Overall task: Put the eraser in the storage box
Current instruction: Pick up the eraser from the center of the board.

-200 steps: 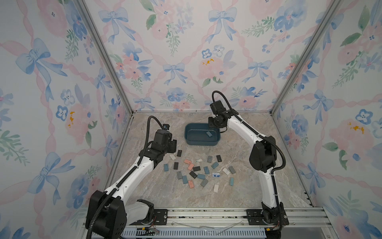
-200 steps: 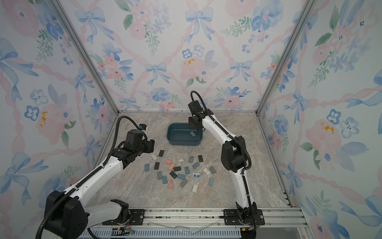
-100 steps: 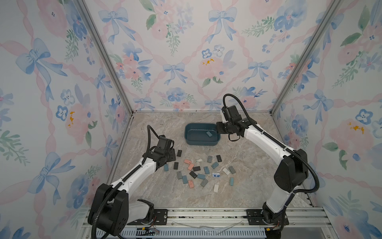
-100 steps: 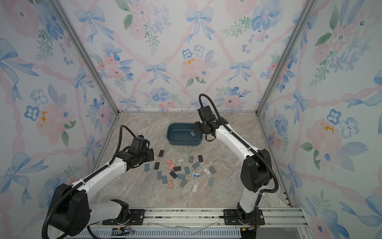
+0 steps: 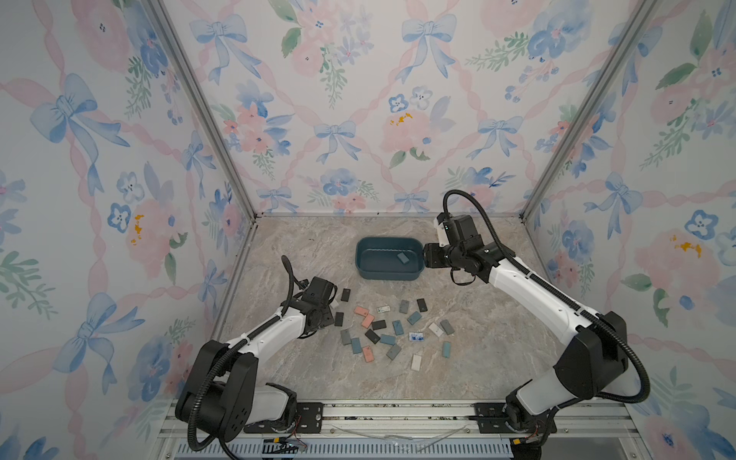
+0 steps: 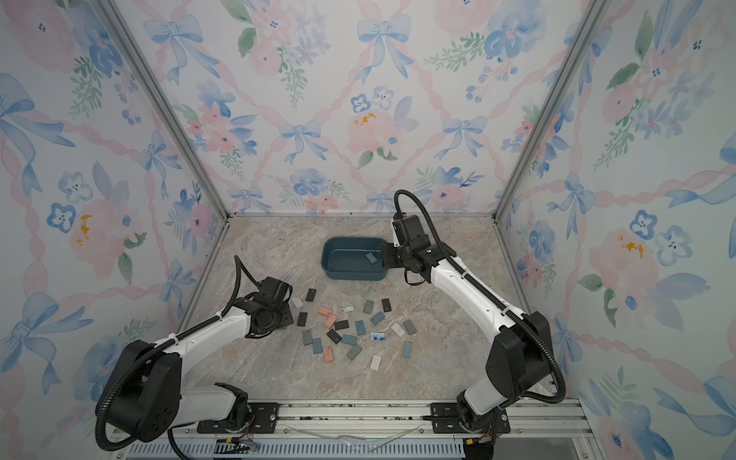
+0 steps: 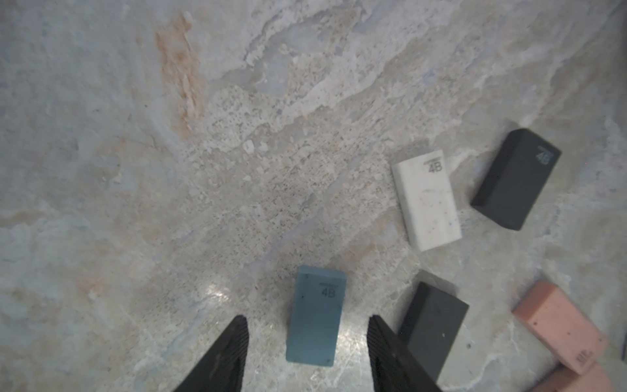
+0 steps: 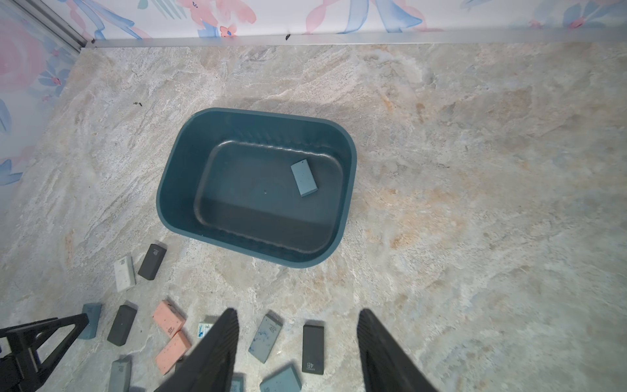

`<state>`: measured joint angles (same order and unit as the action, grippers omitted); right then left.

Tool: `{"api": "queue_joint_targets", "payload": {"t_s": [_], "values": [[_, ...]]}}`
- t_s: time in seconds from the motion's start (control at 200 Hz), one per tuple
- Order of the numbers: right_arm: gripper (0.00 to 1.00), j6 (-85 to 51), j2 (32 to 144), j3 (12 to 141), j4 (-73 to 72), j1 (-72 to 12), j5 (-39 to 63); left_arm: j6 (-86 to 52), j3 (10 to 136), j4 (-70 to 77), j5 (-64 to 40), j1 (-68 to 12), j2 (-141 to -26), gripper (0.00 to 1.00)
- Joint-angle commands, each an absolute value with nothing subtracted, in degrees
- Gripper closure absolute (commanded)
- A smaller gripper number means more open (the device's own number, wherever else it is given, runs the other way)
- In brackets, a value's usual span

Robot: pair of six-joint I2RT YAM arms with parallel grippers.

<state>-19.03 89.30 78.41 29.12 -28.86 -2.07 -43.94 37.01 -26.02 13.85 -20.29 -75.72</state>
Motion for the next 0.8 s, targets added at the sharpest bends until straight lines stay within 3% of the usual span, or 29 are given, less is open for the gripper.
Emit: {"api": "queue_joint_targets", "payload": {"t_s": [0.0, 0.545, 0.795], "values": [[0.41, -19.9, 87.46, 76.84, 27.2, -28.39, -0.62, -46.32, 36.26, -27.08, 15.64, -20.58, -76.42, 0.41], [0.42, -20.81, 86.42, 74.81, 26.46, -27.99, -0.26, -44.42, 36.56, -26.53, 13.11, -20.57, -80.68, 0.42], [0.42, -21.08, 85.72, 74.18, 26.32, -27.81, -0.35, -43.41, 37.44, -25.97, 11.37, -20.58, -83.72, 0.53]]}}
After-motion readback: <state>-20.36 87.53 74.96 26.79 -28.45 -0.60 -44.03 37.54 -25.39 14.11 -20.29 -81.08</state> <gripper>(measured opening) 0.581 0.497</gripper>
